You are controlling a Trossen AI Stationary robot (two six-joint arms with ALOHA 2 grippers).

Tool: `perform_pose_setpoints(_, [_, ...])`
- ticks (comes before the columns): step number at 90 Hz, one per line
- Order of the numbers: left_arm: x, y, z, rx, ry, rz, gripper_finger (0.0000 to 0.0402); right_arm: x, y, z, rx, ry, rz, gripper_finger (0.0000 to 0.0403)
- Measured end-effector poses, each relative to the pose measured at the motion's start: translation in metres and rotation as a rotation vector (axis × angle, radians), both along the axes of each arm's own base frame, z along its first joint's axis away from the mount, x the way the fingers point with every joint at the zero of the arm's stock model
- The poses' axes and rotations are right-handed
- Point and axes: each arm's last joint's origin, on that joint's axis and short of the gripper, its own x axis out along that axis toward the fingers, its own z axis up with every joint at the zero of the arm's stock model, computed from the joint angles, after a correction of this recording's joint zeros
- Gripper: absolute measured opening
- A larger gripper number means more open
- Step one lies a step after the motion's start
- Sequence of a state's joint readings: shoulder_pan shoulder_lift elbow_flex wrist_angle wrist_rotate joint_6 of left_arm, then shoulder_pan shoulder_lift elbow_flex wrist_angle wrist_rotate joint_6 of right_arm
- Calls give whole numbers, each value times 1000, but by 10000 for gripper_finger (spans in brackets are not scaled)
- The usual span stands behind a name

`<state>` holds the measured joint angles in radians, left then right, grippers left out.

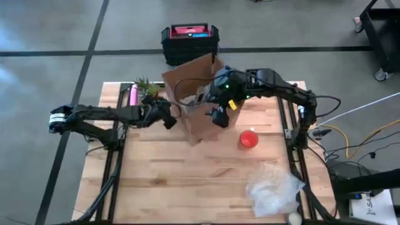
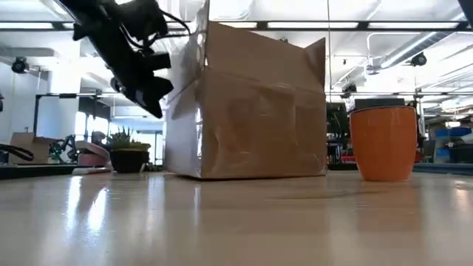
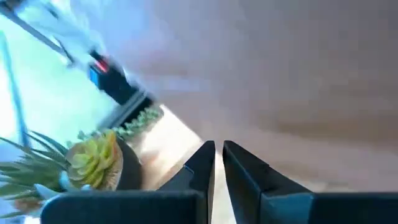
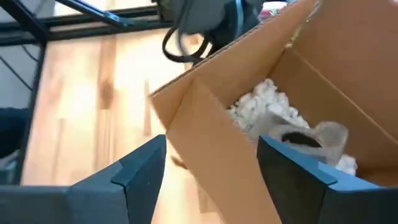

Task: Wrap mug
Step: Adjust the cardboard box on the table

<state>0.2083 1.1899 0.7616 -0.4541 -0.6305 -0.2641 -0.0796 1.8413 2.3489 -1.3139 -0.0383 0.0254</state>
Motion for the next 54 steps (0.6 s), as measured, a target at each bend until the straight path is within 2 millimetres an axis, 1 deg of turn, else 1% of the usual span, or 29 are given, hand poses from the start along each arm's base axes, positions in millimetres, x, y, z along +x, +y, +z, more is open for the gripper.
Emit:
perform_pose_setpoints(6, [-4,-6,14,-20,-42,-33,20,-3,9,1,-1,10,26,217])
perform_pose_setpoints(17, [-13,-28,40,-102,-168,-162,20,-7,30,2,-6,30,95,209])
perform_pose_setpoints(25, [-22,-48,54,-180,-259,-291,20,-1,52,-7,-8,58,155,205])
perform_pose_setpoints(31, [-32,-62,60,-219,-297,-369,20,4,69,-20,-17,103,209,203])
perform_pose_setpoints(36, [-39,-75,62,-243,-302,-430,20,8,82,-35,-51,156,225,203])
perform_pose_setpoints(46, [-51,-98,57,-262,-293,-517,20,15,96,-68,-135,220,116,203])
perform_pose_setpoints(54, [-57,-112,52,-273,-305,-543,20,18,108,-102,-134,276,49,202])
